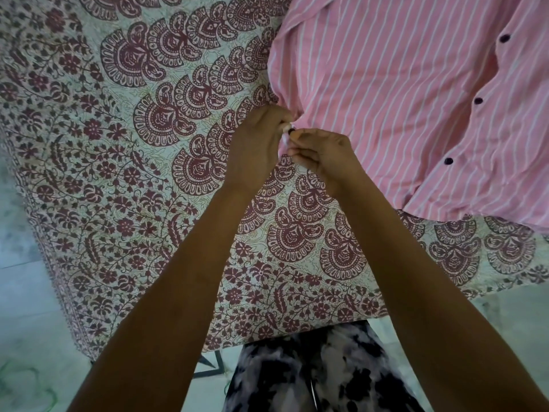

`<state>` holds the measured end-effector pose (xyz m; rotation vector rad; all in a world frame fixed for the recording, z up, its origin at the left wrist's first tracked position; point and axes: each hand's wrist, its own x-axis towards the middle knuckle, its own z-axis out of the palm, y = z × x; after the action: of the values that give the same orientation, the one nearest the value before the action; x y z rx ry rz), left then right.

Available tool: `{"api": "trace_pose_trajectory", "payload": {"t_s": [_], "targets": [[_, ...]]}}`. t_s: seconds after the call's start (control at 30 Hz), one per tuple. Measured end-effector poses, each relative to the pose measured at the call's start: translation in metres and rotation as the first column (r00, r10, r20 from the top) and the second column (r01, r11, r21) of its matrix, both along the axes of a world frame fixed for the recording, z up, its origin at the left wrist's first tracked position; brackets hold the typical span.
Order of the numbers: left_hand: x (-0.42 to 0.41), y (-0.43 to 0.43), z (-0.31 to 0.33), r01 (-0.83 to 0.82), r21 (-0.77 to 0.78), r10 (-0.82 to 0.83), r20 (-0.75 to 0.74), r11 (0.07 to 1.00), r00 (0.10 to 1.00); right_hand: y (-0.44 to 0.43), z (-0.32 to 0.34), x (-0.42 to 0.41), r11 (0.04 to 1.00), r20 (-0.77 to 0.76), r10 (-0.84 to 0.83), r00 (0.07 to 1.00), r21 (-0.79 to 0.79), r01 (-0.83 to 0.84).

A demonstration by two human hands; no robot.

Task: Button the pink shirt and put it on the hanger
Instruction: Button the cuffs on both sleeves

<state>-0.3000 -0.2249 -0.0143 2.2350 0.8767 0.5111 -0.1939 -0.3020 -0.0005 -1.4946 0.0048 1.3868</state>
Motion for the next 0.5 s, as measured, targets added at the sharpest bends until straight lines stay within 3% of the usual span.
{"api": "trace_pose_trajectory", "payload": {"t_s": [0.07,0.13,0.17,0.23,0.3,0.33,0.37,0.4,0.43,0.5], "targets": [[0.0,0.001,0.003,0.004,0.048,-0.002,-0.024,0.999,1.0,0.001,0.0,0.004,0.999,-0.126,0.034,0.992,-0.017,-0.036],[0.0,0.002,0.008,-0.125,-0.153,0.131,0.028,0.98,0.991,0.0,-0.001,0.008,0.999,-0.212,0.037,0.977,-0.015,-0.041],[0.0,0.003,0.011,-0.245,-0.316,0.27,0.038,0.917,0.962,-0.001,-0.001,0.009,1.0,-0.243,0.031,0.969,0.007,-0.03],[0.001,0.008,0.016,-0.43,-0.641,0.489,-0.097,0.636,0.867,-0.004,0.0,0.01,0.996,-0.291,0.012,0.957,0.085,0.014],[0.0,0.008,0.017,-0.435,-0.839,0.439,-0.273,0.328,0.856,-0.005,-0.002,0.007,0.987,-0.299,0.0,0.954,0.154,0.048],[-0.001,0.006,0.017,-0.396,-0.886,0.405,-0.279,0.24,0.87,-0.005,-0.003,0.003,0.986,-0.284,0.012,0.959,0.162,0.036],[-0.001,0.005,0.017,-0.363,-0.908,0.418,-0.253,0.209,0.872,-0.004,-0.003,0.0,0.989,-0.253,0.031,0.967,0.148,0.007],[-0.001,0.005,0.02,-0.349,-0.907,0.461,-0.211,0.236,0.862,-0.003,-0.003,-0.004,0.993,-0.214,0.044,0.976,0.119,-0.018],[-0.003,0.007,0.021,-0.358,-0.874,0.495,-0.163,0.329,0.854,-0.003,-0.003,-0.008,0.997,-0.179,0.033,0.983,0.076,-0.02],[-0.008,0.015,0.027,-0.375,-0.712,0.477,-0.064,0.594,0.876,0.0,-0.001,-0.013,0.997,-0.17,-0.067,0.983,0.025,0.072]]}}
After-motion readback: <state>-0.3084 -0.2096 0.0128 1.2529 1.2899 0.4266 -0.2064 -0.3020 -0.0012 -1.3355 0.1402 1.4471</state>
